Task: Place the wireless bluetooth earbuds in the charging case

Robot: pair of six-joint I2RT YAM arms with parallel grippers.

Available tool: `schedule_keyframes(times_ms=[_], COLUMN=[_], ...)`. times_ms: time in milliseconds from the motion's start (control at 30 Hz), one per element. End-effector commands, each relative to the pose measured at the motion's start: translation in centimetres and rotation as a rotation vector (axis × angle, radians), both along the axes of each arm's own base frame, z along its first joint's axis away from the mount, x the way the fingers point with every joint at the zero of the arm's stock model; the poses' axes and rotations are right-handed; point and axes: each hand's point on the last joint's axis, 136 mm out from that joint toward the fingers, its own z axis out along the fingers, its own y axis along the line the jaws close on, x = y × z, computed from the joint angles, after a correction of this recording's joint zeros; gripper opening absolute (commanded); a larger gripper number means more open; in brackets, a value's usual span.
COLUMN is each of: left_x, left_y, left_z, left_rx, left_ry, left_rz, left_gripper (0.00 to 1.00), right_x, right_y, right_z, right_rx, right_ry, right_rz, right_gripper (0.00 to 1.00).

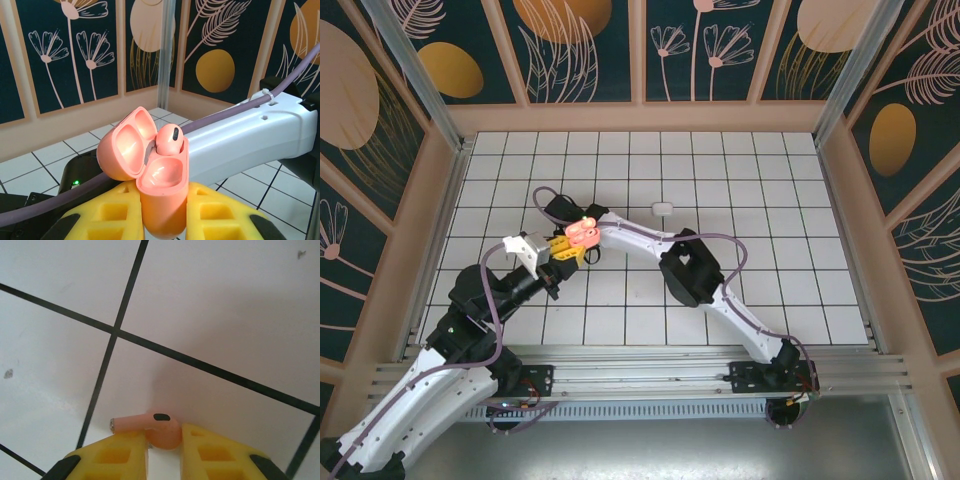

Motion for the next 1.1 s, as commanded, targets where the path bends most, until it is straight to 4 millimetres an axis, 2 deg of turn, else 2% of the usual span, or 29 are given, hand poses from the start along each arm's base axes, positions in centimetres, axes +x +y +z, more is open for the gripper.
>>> schedule_keyframes(times_ms=[0, 200, 367, 533, 733, 833, 933, 1000, 1067], left_x=[-0.2, -0.2, -0.2, -0.1, 0.2, 0.5, 0.7, 0.8, 0.9], left_y=[0.3, 0.3, 0.3, 0.1, -0.7, -1.2, -1.5, -1.7, -1.8], left_z=[0.9, 1.1, 1.2, 1.3, 1.3, 1.1, 1.0, 0.9, 0.8], left_rx=[-0.031, -0.034, -0.035, -0.04, -0.043, -0.039, -0.035, -0.033, -0.031], left_ry=[-0.011, -0.016, -0.017, -0.021, -0.024, -0.024, -0.028, -0.026, -0.024], left_rz=[0.005, 0.007, 0.003, -0.003, -0.03, -0.041, -0.047, -0.052, -0.057], left_gripper=[0.16, 0.16, 0.17, 0.17, 0.17, 0.17, 0.17, 0.17, 0.17], right_x=[0.7, 1.4, 1.1, -0.2, -2.7, -4.7, -6.7, -7.1, -7.2], right_y=[-1.4, -3.2, -6.8, -12.1, -20.1, -23.7, -26.9, -28.7, -29.6], right_z=[2.1, 3.1, 3.6, 3.9, 3.9, 3.2, 1.5, 0.5, -0.1], right_rx=[-0.032, -0.078, -0.148, -0.211, -0.263, -0.309, -0.412, -0.485, -0.506], right_ry=[-0.047, -0.068, -0.064, -0.019, 0.08, 0.149, 0.22, 0.236, 0.248], right_rz=[0.032, 0.05, 0.097, 0.15, 0.175, 0.205, 0.234, 0.23, 0.221], right_gripper=[0.17, 0.1, 0.08, 0.07, 0.08, 0.09, 0.1, 0.1, 0.1])
